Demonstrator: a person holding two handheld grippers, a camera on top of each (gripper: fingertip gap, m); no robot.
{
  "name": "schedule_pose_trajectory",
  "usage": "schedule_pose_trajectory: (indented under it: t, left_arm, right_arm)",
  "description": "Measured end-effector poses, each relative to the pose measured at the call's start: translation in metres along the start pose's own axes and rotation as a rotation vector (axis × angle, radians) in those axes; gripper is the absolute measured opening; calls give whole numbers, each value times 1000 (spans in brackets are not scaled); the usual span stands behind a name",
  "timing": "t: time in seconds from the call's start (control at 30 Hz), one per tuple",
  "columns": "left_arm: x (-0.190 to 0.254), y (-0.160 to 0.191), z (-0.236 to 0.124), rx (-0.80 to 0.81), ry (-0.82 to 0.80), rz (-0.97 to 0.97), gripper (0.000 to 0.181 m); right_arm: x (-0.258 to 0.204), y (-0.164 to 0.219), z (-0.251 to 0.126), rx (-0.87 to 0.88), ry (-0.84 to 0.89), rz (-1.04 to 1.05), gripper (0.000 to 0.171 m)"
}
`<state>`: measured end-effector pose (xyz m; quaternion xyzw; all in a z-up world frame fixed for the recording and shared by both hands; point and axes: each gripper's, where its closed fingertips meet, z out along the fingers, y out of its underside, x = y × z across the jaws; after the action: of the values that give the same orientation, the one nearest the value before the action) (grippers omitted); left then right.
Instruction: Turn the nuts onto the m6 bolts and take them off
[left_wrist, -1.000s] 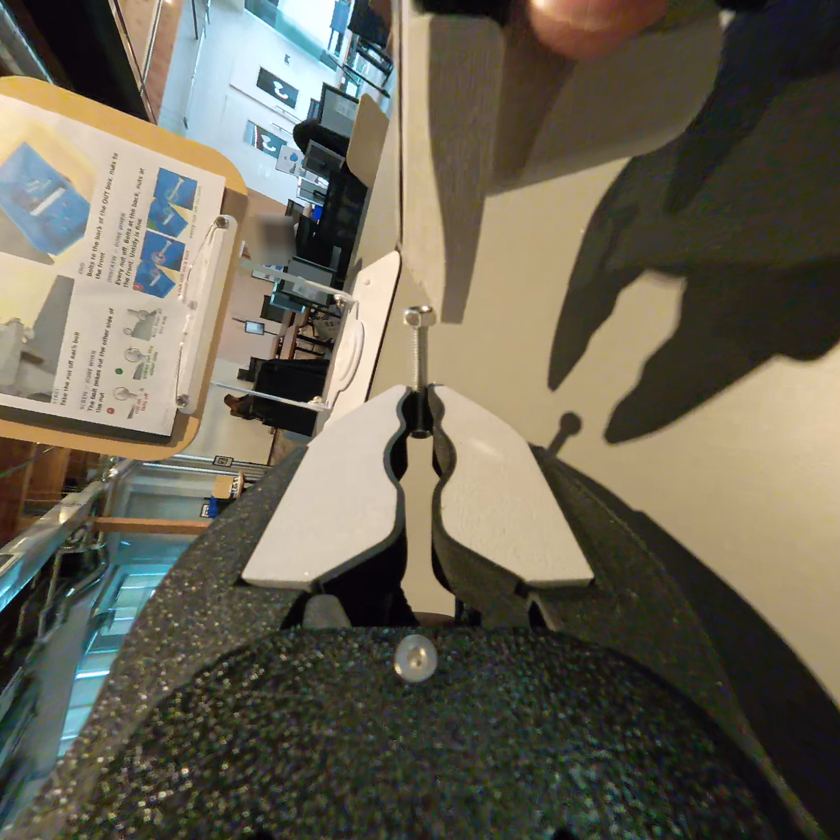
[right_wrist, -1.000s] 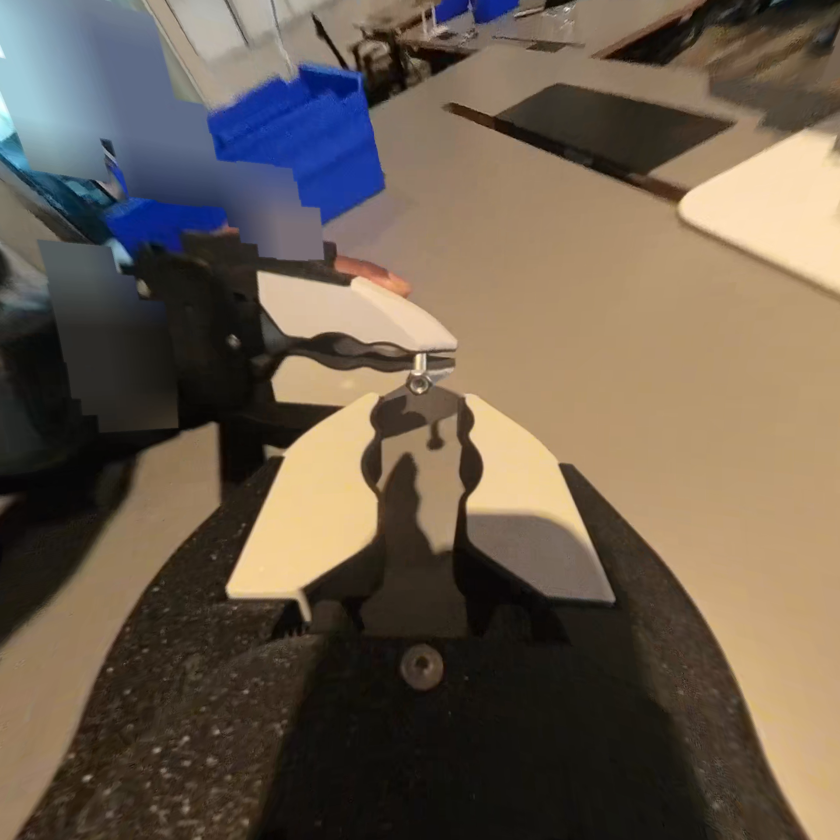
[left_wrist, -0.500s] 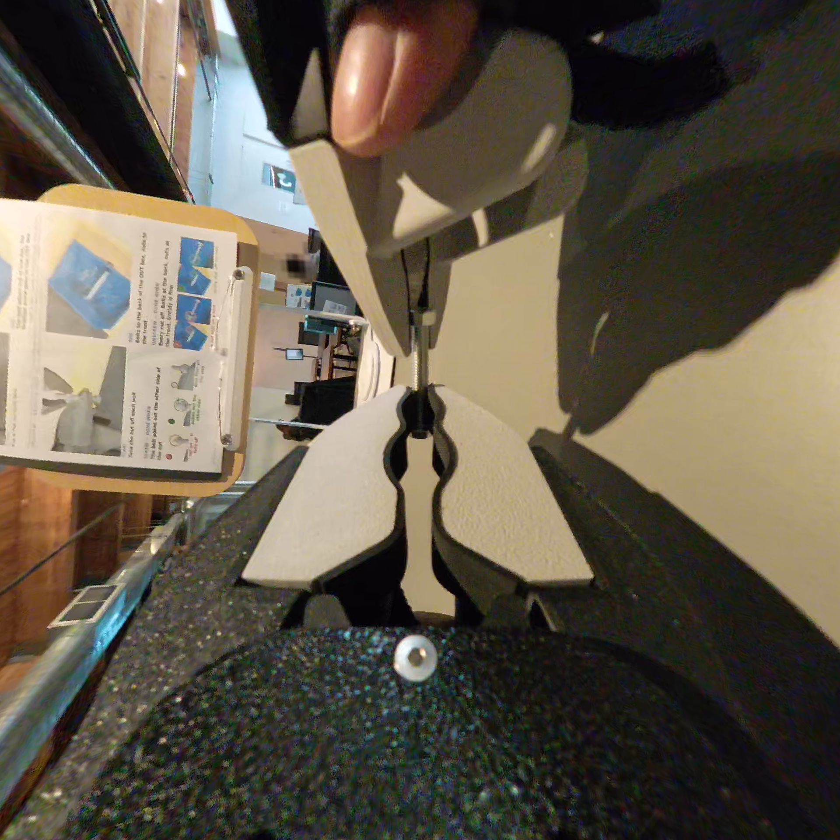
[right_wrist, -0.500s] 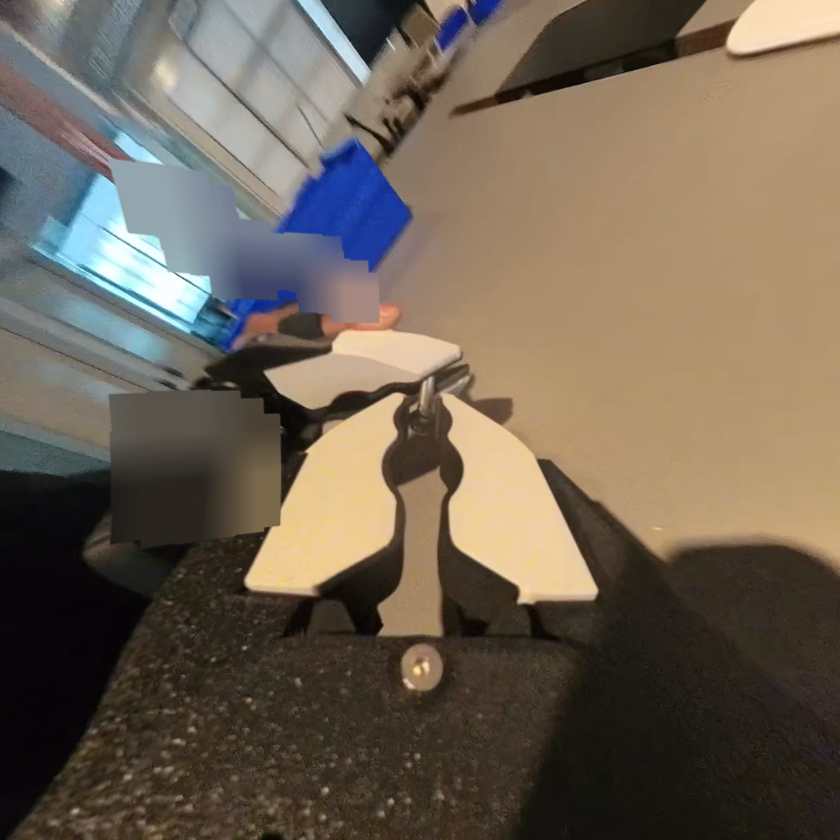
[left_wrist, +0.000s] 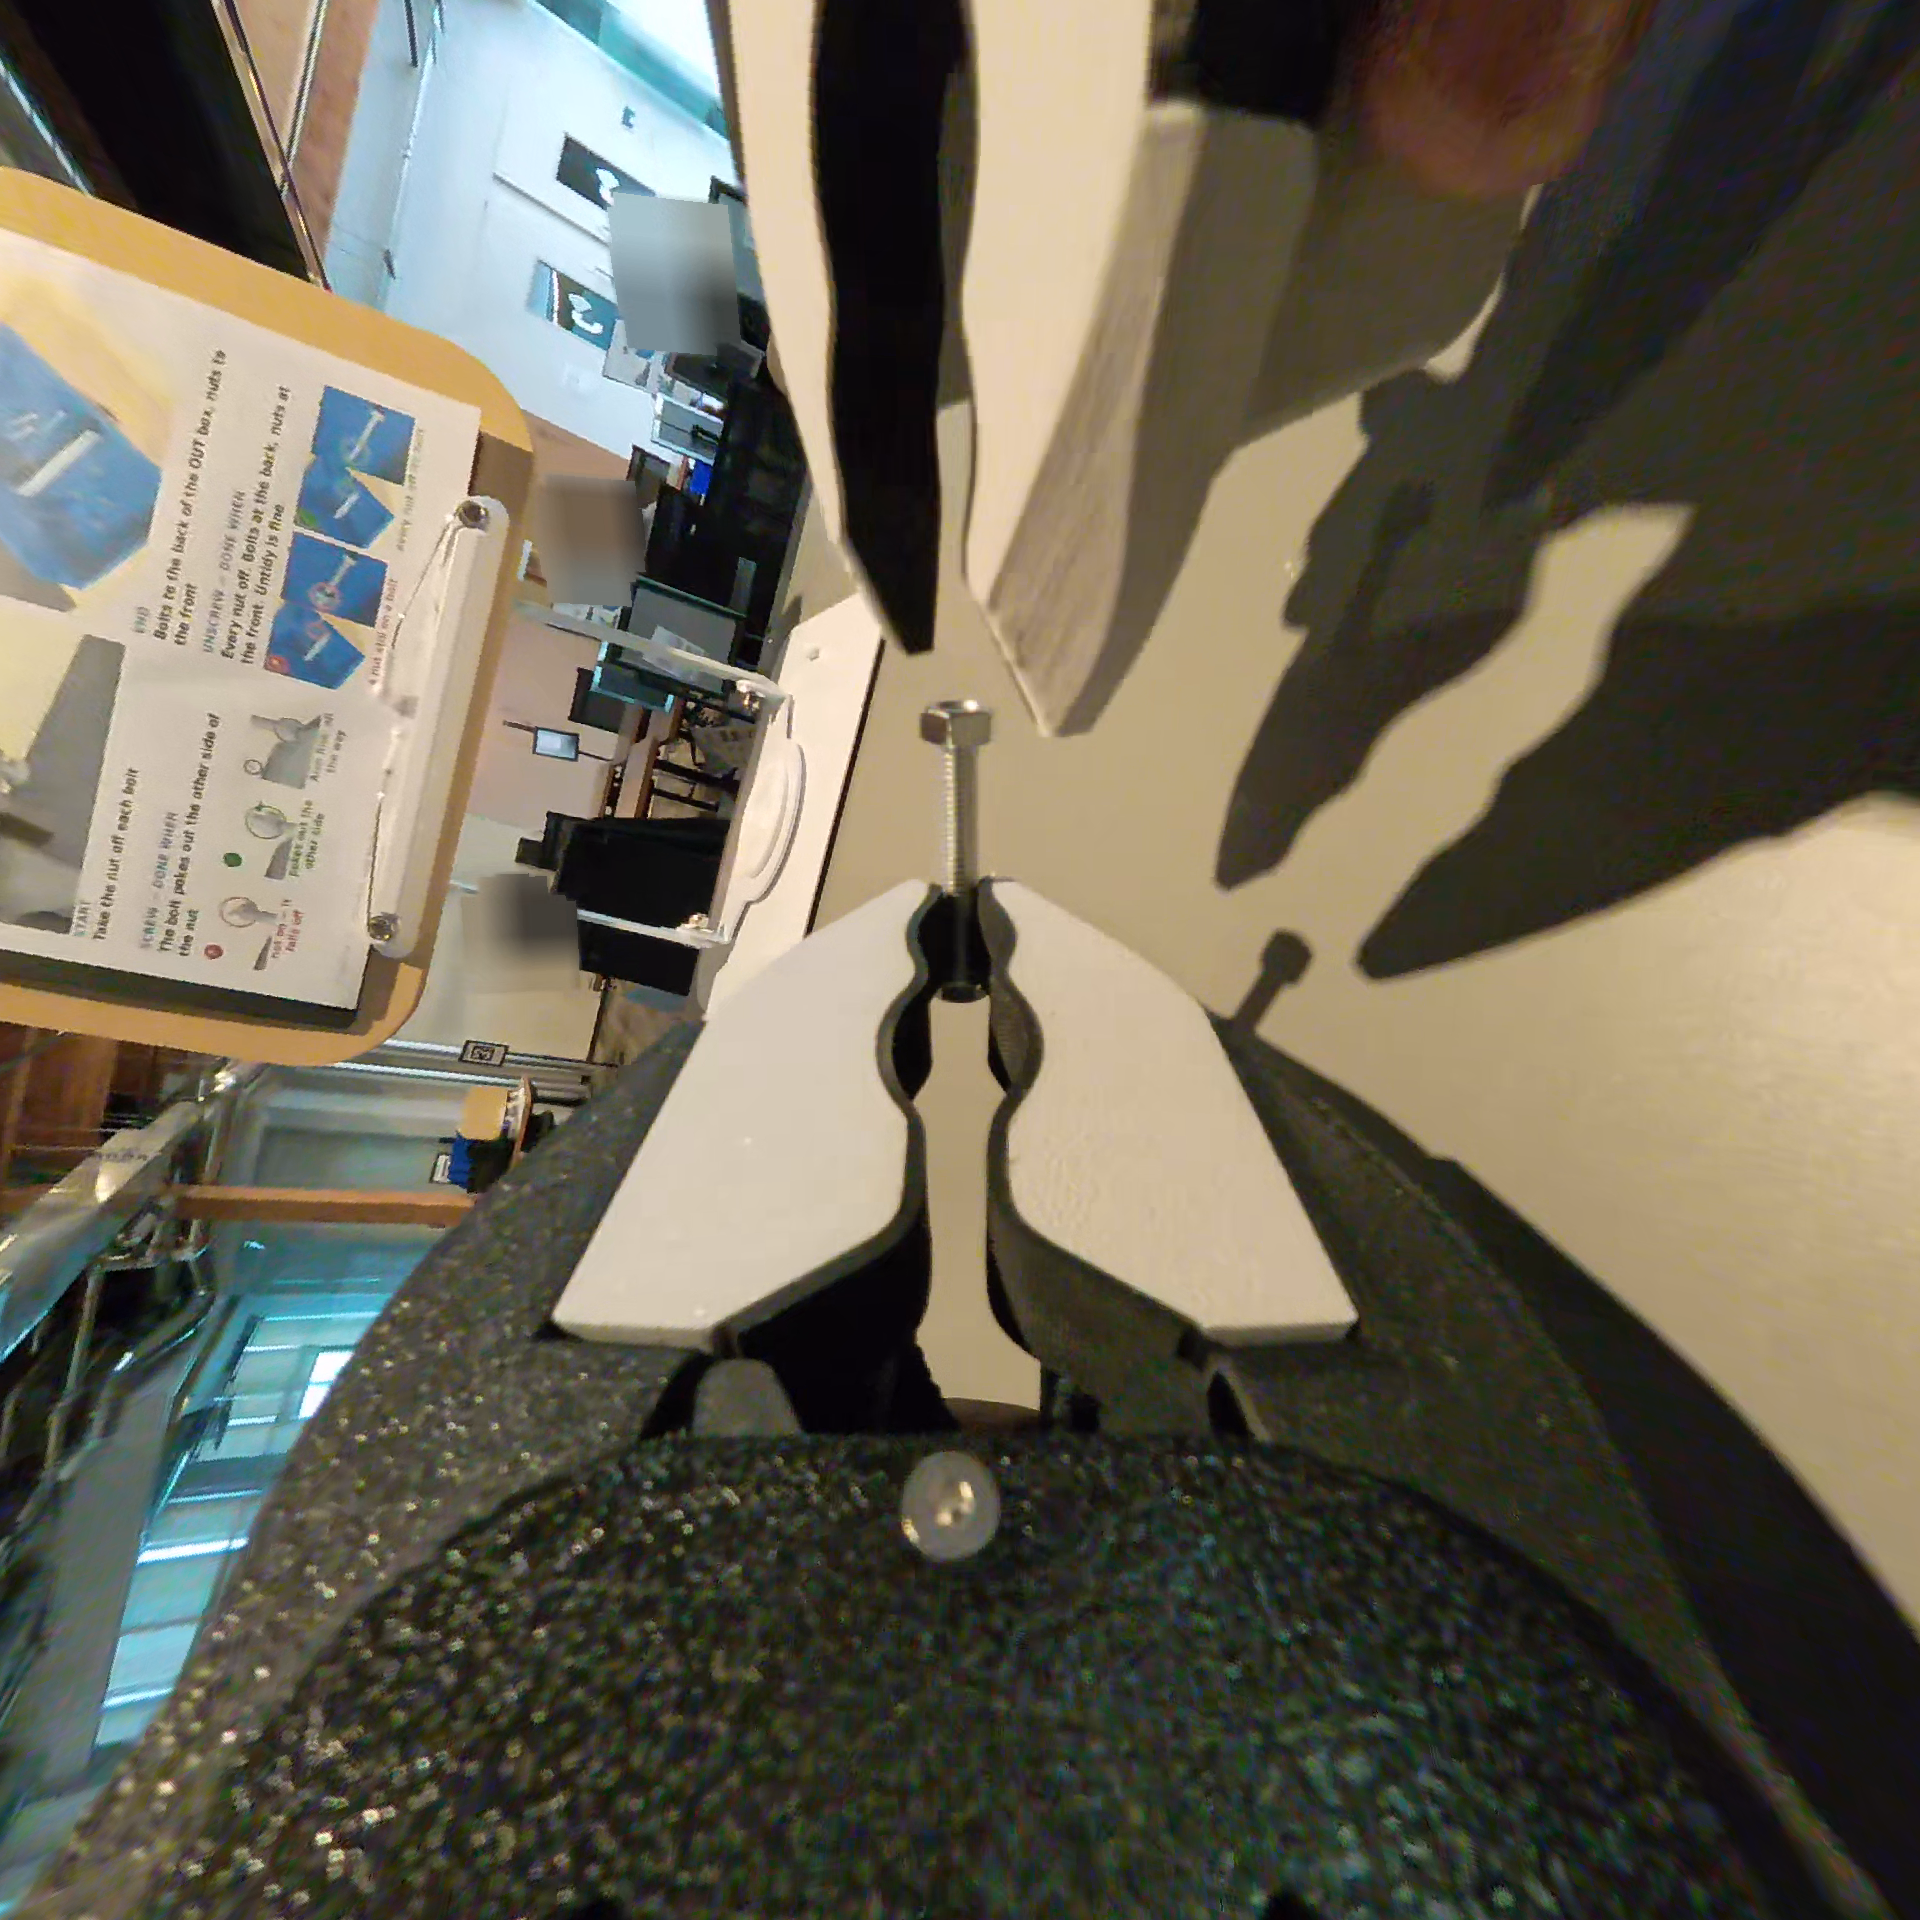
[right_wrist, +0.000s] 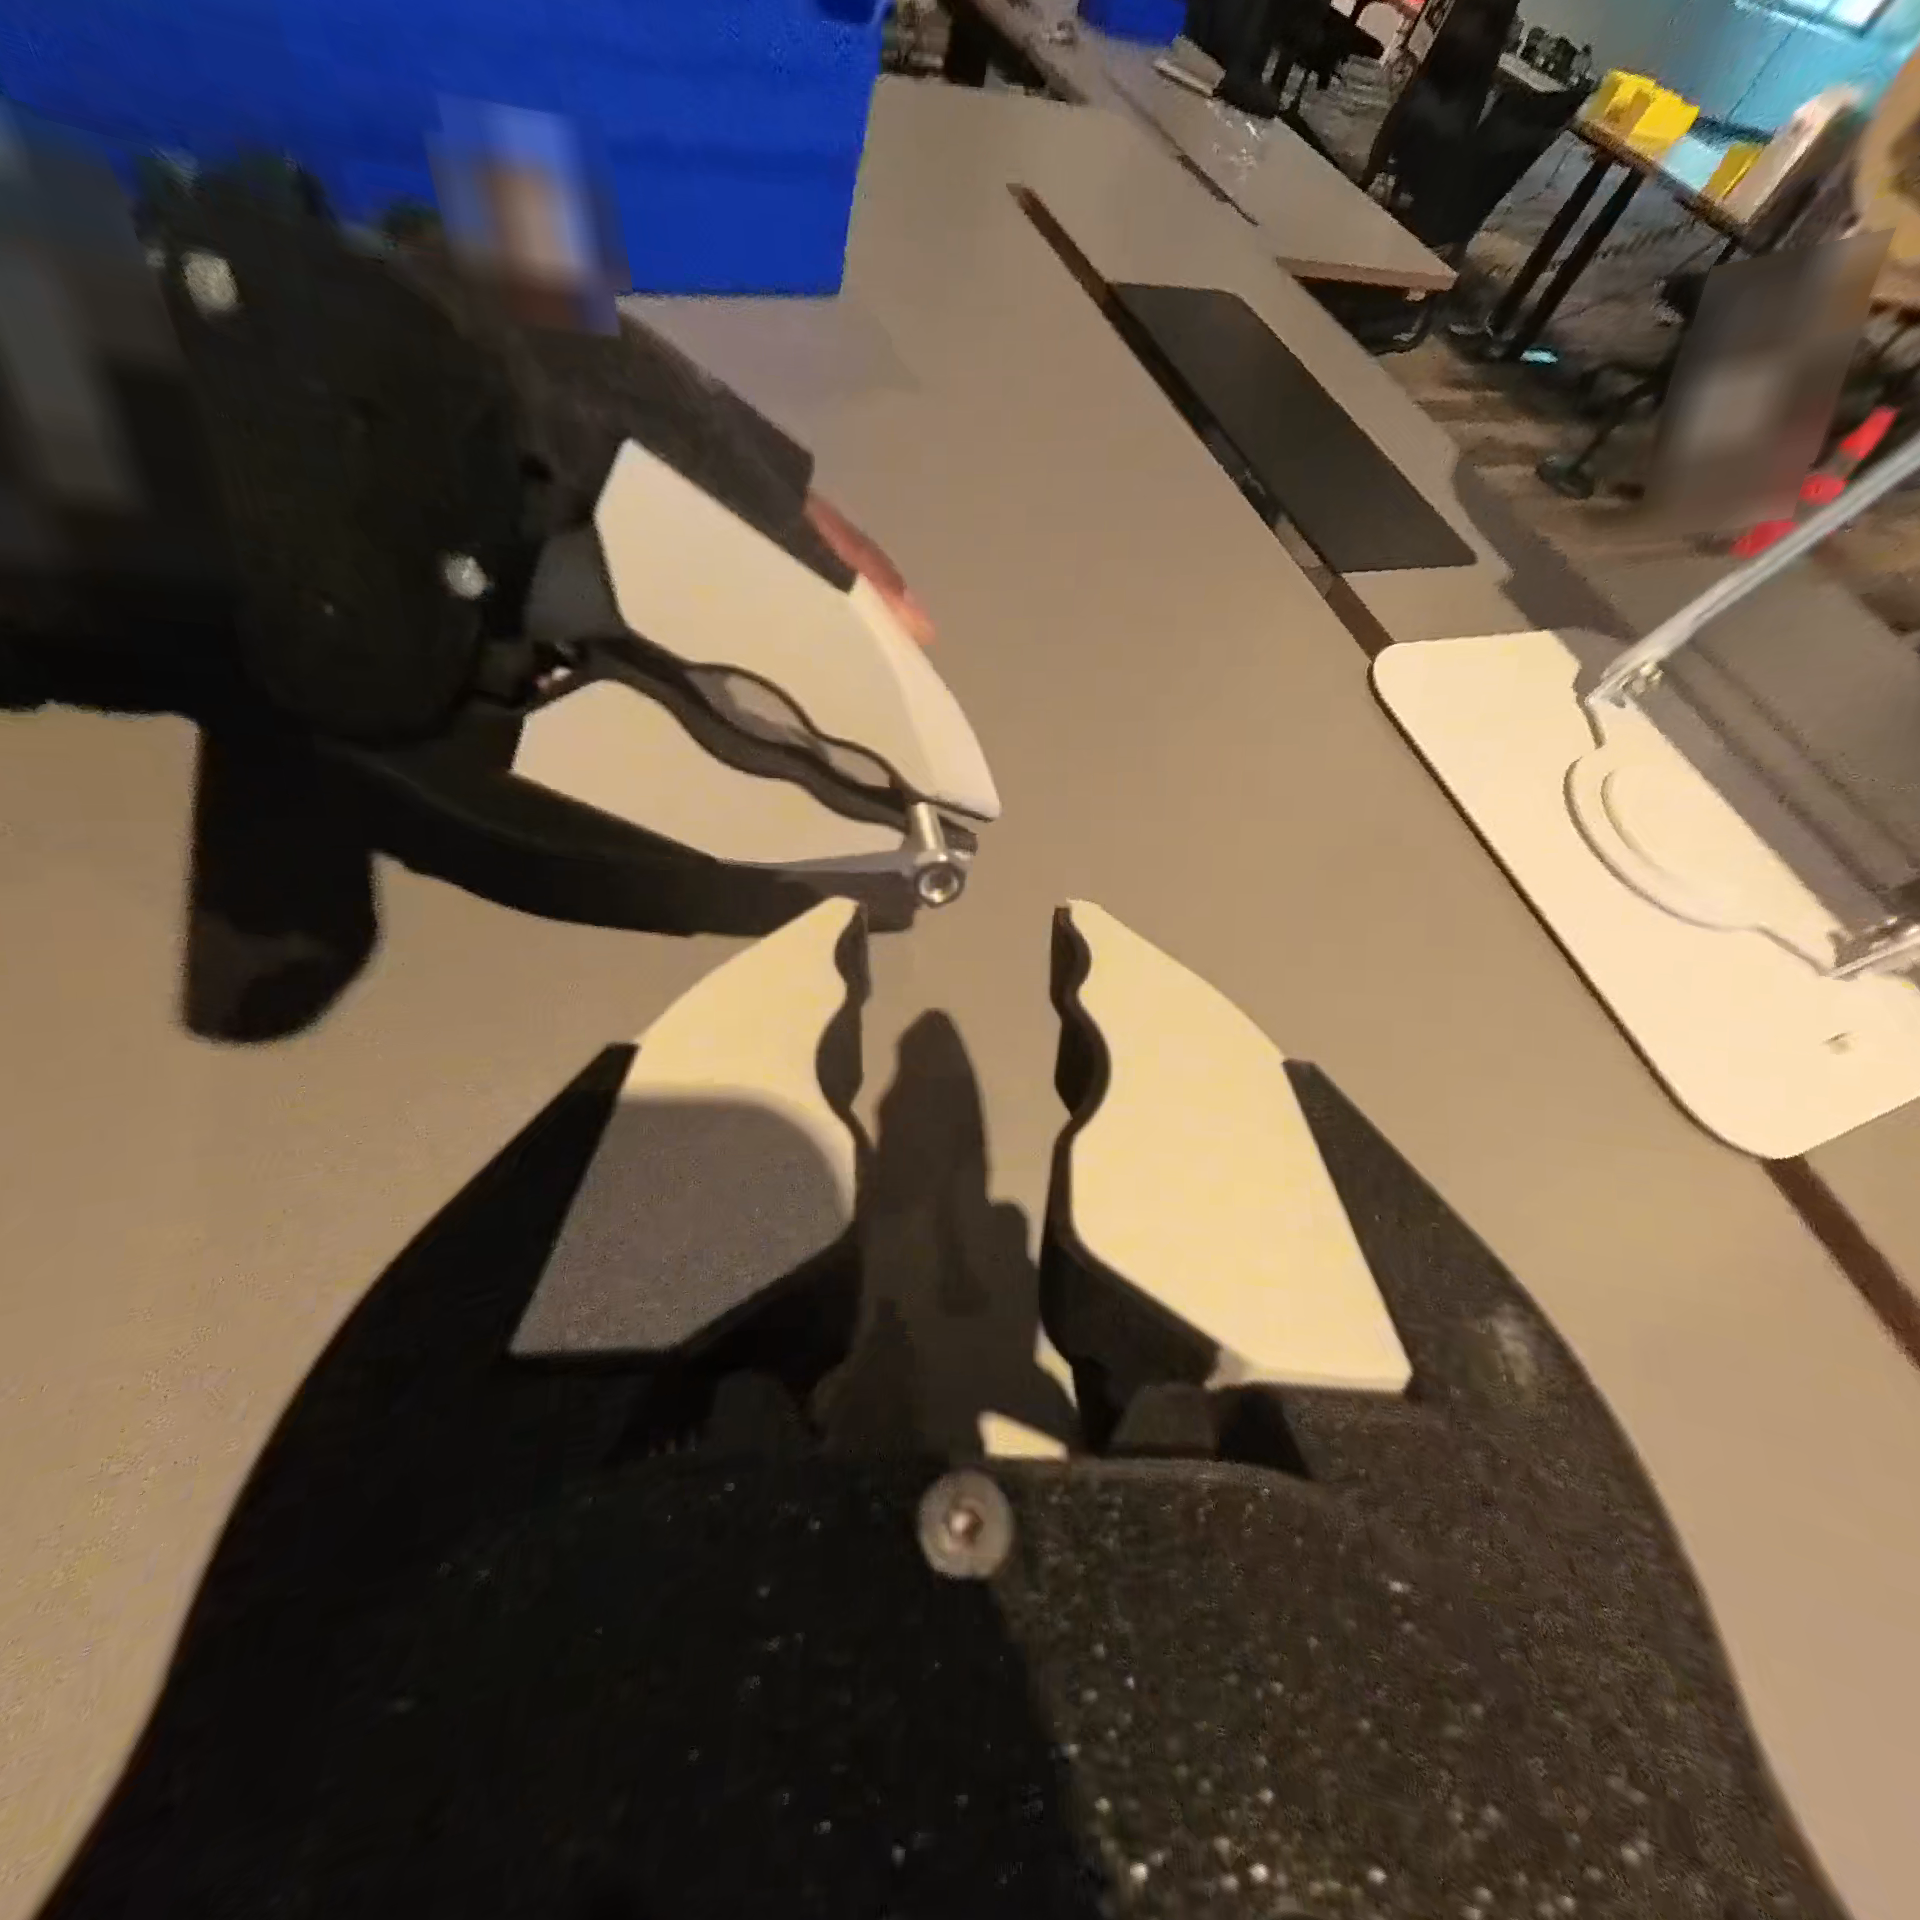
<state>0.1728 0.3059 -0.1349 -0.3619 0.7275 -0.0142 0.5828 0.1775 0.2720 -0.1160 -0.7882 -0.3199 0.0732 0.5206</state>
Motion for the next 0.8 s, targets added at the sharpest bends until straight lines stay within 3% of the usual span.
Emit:
schedule_pose_trajectory:
  t: [0.13, 0.23, 0.4, 0.5, 0.57, 0.67, 0.8]
  left_arm:
    - [5, -7, -1, 28, 11, 34, 5]
    - [5, -5, 1, -3, -9, 73, 6]
    - [1, -2, 1, -34, -45, 109, 5]
    - [1, -4, 1, -31, -50, 90, 5]
    - [0, -4, 1, -21, -44, 61, 5]
    - [0, 0, 1, -21, -31, 19, 6]
    - [-2, 0, 1, -10, -25, -1, 6]
  right_arm:
    - [-4, 3, 4, -18, -1, -8, 21]
    - [-8, 4, 8, -28, -35, 109, 11]
    - [-8, -1, 10, 103, -222, 810, 11]
    - [-7, -4, 8, 206, -349, 979, 12]
    - [-7, -7, 8, 222, -360, 927, 15]
    - [-7, -9, 9, 181, -311, 724, 44]
    - [-3, -3, 6, 87, -162, 371, 43]
